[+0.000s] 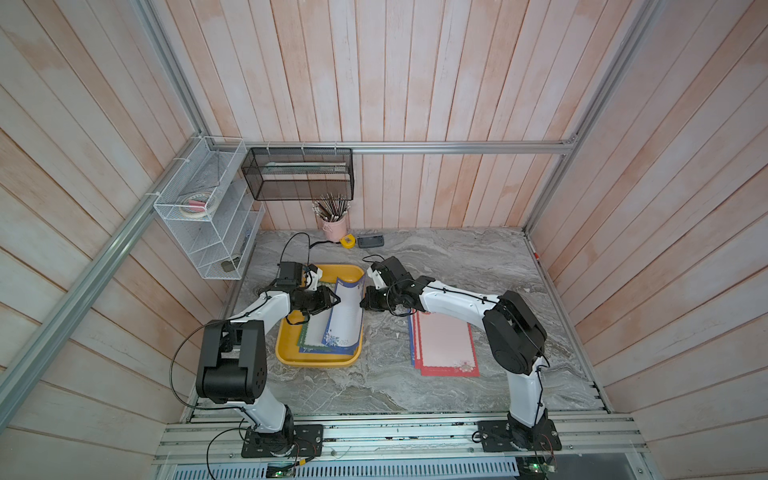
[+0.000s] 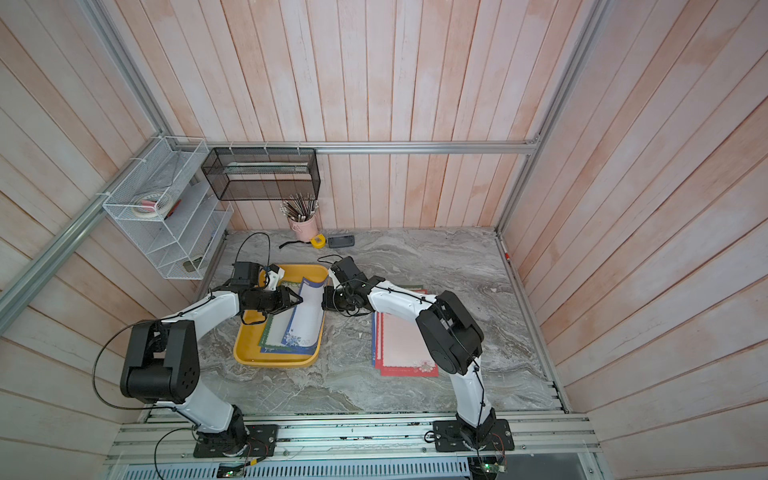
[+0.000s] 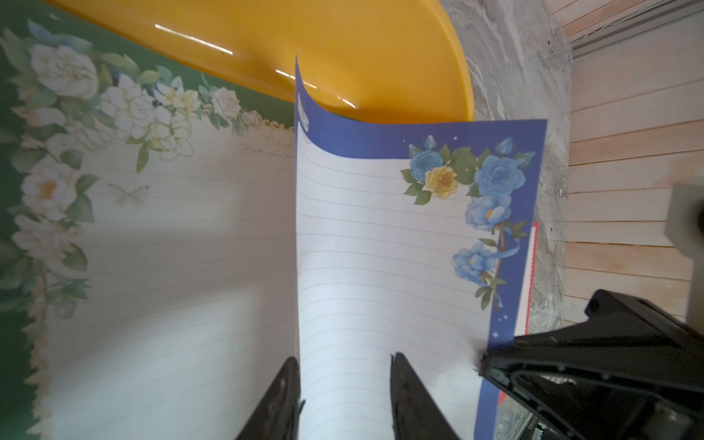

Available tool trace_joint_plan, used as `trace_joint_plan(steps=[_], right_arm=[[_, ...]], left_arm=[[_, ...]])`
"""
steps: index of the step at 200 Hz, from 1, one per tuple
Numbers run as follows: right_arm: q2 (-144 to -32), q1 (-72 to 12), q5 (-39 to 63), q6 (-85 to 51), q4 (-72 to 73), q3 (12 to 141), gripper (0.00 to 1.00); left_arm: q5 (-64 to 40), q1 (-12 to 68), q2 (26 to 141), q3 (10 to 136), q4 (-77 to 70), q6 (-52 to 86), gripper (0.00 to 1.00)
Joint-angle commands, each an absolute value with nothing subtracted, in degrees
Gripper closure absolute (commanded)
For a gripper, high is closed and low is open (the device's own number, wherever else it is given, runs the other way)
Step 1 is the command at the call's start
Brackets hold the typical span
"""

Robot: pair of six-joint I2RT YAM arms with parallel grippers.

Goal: Take out the stationery paper from the storage box
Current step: Pick up the stationery paper from the storage box, then place the stationery paper at the center of the board.

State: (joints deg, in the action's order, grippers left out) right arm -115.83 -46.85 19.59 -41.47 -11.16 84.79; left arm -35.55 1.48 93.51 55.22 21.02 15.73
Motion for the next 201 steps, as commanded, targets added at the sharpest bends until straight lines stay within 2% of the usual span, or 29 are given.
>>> trace_joint_plan(steps=[1,61,118,140,173,201], right_arm=[[-112.77,-47.26,19.34,-38.13,-9.15,84.35,1.00],[-101.71,-47.44,20.74,-30.03,-1.13,74.35,1.00],[-81.88,-42.71,24.48,-32.24,2.87,55.21,1.00],[-72.65,-38.22,24.69,-33.95,-4.78,49.05,1.00],[-60.35,-27.25,25.36,-33.78,-22.93,45.01,1.00],[-56.84,-18.26,28.02,-29.45,-36.30,44.96,1.00]], left_arm=[[-34.30,0.92,90.12,54.37,19.05,15.57,0.56],[-31.47,-0.88,75.86,48.20,6.25,17.13,0.43],[-31.22,-1.05,64.02,41.80,-5.76,18.28,0.40],[-31.24,-1.00,61.95,41.00,-7.38,18.61,0.40],[-31.72,-0.99,60.49,40.34,-9.11,19.07,0.40],[-31.29,-1.01,60.32,40.17,-9.20,19.03,0.40]])
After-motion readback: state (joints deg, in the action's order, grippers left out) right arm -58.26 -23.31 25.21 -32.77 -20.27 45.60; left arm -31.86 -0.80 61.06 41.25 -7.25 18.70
